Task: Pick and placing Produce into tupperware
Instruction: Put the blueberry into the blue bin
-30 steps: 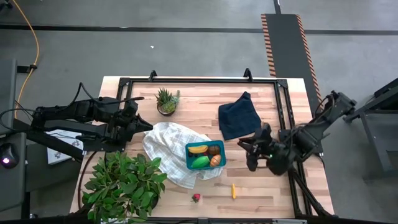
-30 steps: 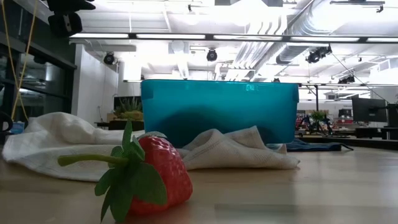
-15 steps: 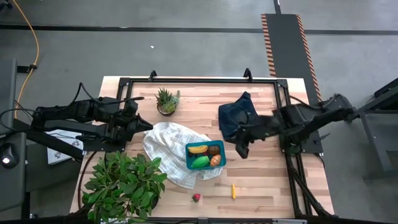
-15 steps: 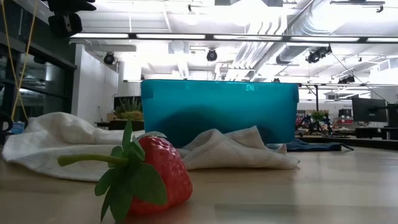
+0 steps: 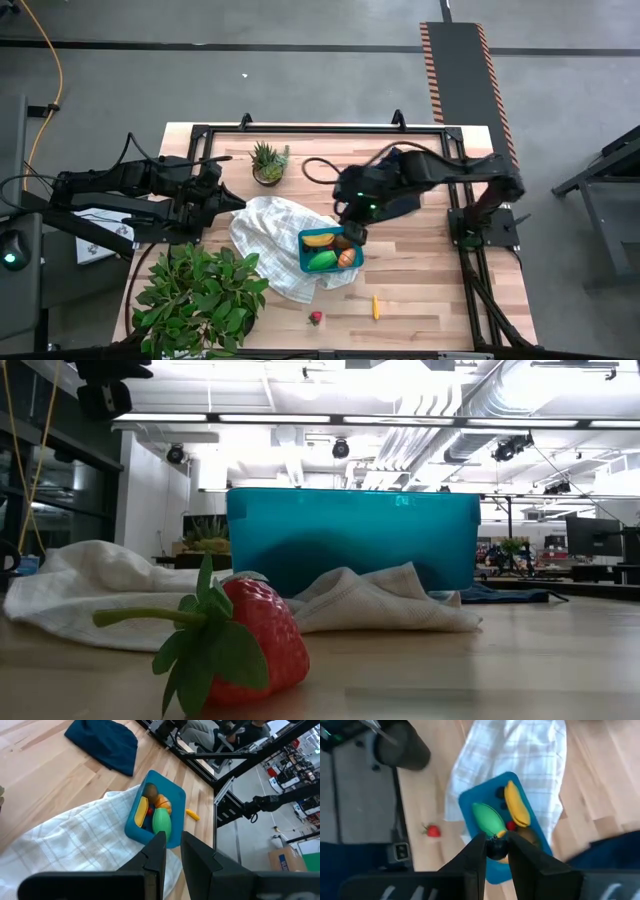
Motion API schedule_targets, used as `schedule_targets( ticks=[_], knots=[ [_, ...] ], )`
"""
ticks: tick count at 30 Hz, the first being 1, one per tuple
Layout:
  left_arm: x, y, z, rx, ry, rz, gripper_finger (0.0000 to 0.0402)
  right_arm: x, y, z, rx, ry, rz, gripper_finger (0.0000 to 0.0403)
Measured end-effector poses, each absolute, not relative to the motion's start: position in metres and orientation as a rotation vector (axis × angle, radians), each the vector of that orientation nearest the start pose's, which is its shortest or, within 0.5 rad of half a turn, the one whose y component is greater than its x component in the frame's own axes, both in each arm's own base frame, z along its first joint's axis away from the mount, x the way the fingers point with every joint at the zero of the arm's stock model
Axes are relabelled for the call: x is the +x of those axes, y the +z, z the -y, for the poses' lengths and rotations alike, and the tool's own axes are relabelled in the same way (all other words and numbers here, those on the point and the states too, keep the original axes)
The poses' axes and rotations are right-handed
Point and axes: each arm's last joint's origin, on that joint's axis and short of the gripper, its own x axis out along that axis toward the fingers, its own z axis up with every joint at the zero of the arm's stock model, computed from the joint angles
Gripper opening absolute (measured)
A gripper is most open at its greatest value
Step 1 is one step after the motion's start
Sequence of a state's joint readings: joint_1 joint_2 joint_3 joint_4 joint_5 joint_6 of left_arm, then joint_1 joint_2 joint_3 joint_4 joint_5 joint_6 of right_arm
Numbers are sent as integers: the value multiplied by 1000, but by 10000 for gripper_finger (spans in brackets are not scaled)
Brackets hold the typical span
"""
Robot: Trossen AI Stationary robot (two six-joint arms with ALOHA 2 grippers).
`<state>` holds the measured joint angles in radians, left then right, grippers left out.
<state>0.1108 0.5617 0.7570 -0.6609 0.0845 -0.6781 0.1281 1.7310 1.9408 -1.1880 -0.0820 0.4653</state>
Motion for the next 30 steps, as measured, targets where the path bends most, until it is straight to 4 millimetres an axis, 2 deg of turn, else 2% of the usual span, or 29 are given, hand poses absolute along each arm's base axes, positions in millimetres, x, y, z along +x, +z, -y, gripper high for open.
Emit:
schedule_targets(
  ticks=[6, 12, 30],
  knots=[
    [111, 307, -10, -711, 182, -440, 46, 363, 386, -42, 319, -55, -1136, 55],
    [111, 307, -10, -711, 181, -440, 46, 376, 370, -41, 274, -49, -1237, 55],
    [111, 307, -10, -720, 183, -438, 46, 379, 367, -39, 232, -22, -1242, 55]
  ],
)
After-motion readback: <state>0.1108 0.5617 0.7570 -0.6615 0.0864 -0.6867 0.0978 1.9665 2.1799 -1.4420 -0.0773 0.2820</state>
